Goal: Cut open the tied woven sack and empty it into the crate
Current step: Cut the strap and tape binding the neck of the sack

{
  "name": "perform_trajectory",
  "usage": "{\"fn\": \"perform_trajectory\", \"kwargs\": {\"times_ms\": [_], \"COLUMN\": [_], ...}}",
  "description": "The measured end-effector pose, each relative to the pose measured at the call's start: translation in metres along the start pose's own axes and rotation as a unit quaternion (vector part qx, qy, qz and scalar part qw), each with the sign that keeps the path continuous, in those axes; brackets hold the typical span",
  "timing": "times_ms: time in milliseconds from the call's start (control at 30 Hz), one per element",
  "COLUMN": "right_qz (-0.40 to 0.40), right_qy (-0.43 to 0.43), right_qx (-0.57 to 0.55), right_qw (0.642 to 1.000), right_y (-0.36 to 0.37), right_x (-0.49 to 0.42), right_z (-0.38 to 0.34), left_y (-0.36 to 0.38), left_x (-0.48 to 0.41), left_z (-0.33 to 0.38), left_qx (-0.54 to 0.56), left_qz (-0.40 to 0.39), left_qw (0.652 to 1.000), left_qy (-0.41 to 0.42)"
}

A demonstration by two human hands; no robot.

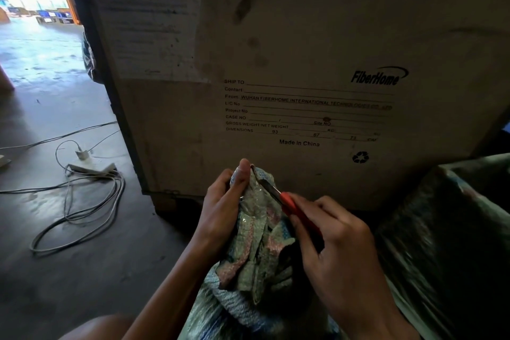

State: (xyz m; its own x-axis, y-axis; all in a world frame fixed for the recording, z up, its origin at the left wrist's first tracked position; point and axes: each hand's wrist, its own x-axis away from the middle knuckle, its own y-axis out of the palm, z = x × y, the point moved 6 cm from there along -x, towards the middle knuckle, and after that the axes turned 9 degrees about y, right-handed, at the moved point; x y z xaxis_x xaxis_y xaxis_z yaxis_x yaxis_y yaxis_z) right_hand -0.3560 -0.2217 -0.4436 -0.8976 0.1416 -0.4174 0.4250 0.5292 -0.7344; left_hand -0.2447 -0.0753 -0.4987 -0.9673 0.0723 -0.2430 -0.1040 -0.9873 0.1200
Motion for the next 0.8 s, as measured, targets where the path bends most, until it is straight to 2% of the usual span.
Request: {"fn": "perform_trajectory", "kwargs": {"times_ms": [367,700,800], "right_qz": [-0.063,-0.133,-0.157], "right_qy": [0.016,0.054,0.07], "right_qx": [-0.008,-0.007,-0.007], "right_qw": [0.998,0.99,0.985], "right_y": [0.002,-0.016,-0.019], "right_x": [0.003,0.005,0.007], "right_z": [-0.003,0.01,0.017], "left_y": [-0.012,-0.005,-0.008], "left_x": [-0.002,0.002,-0.001], "left_z": [0.003,-0.001,-0.001], "left_qx": [-0.027,-0.065,-0.06], "left_qz": [0.042,0.037,0.056], "left_qw": [0.997,0.995,0.994], "left_qy": [0.056,0.068,0.067]}}
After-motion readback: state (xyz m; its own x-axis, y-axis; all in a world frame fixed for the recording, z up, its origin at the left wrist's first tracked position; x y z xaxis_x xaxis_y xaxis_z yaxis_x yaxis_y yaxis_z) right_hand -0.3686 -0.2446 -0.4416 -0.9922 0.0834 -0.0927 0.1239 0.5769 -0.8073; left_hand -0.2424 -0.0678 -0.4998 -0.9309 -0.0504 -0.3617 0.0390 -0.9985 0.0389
